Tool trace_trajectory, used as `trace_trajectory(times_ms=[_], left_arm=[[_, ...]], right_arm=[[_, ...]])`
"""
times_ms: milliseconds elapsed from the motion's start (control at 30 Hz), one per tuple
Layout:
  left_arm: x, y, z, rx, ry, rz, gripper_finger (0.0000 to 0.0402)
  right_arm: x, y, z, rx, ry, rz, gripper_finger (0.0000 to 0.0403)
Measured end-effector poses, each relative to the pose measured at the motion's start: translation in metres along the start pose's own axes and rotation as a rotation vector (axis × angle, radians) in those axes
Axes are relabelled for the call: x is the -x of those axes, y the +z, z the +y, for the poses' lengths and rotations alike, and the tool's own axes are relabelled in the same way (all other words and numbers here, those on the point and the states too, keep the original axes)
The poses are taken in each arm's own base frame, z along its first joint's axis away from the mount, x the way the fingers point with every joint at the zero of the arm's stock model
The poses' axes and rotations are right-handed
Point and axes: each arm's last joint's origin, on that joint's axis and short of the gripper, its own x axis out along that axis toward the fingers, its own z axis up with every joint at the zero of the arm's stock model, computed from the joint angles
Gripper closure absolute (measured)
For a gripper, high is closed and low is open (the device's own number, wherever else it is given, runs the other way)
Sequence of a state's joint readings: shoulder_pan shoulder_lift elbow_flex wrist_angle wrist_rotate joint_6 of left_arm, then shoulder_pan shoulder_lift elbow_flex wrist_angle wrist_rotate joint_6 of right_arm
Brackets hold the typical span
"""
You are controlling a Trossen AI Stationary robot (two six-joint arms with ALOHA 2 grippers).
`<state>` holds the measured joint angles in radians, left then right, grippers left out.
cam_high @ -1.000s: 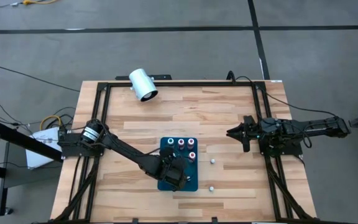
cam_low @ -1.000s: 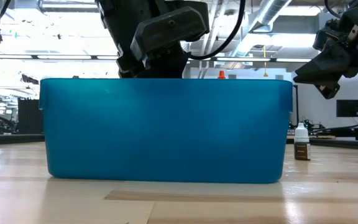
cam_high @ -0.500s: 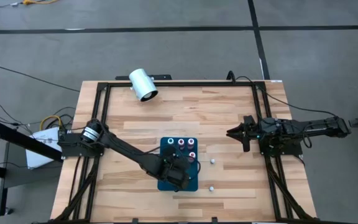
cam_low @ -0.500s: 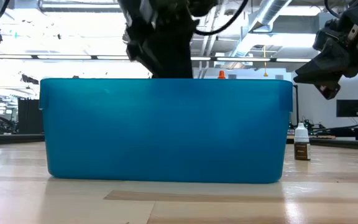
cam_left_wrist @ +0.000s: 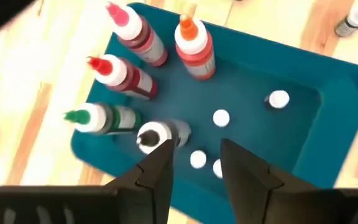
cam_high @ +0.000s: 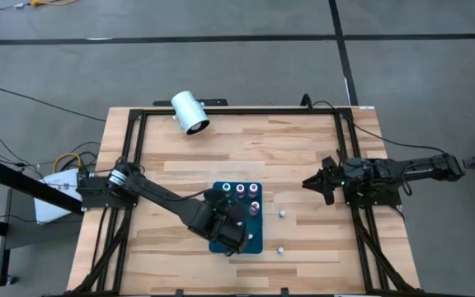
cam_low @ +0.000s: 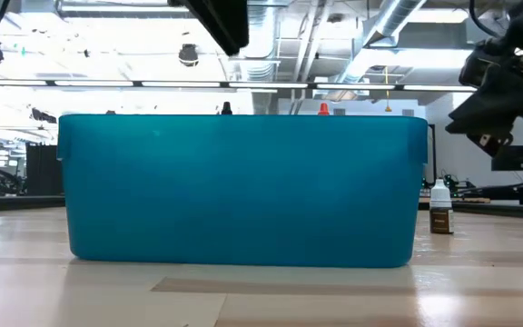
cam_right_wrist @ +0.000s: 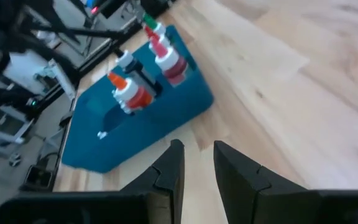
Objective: Pick & Place food coloring
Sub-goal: Put the small brown food coloring bottle into the blue container
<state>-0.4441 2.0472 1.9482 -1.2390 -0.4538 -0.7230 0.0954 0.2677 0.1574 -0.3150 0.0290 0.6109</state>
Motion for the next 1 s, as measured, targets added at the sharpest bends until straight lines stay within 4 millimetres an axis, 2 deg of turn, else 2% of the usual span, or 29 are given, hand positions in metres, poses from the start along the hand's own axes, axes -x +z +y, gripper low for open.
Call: trace_trajectory(times_ms=[133,333,467,567,767,1000], left_arm=[[0.017,-0.01,-0.004,-0.028,0.055,-0.007,0.028],[0.031,-0.035,-0.009,-0.043,0.199,-0.017,0.028],[0.042,-0.048,-0.013,-0.021,0.305,-0.13,0.028],[0.048,-0.053,-0.019,-0.001,0.321,-0.215,0.028],[0.051,-0.056,-0.02,0.021,0.296,-0.194,0.028],[0.05,-0.064,-0.015,0.056,0.316,-0.216,0.028]], right_arm=[[0.0,-0.002,0.004,0.018,0.038,0.016,0.0327],[0.001,-0.006,0.01,0.077,0.096,0.042,0.0327],[0.001,-0.007,0.013,0.092,0.091,0.033,0.0325],[0.001,-0.007,0.013,0.099,0.067,0.015,0.0316],[0.001,-0.006,0.013,0.083,0.037,-0.01,0.0276],[0.001,-0.006,0.013,0.051,0.039,-0.009,0.0201]])
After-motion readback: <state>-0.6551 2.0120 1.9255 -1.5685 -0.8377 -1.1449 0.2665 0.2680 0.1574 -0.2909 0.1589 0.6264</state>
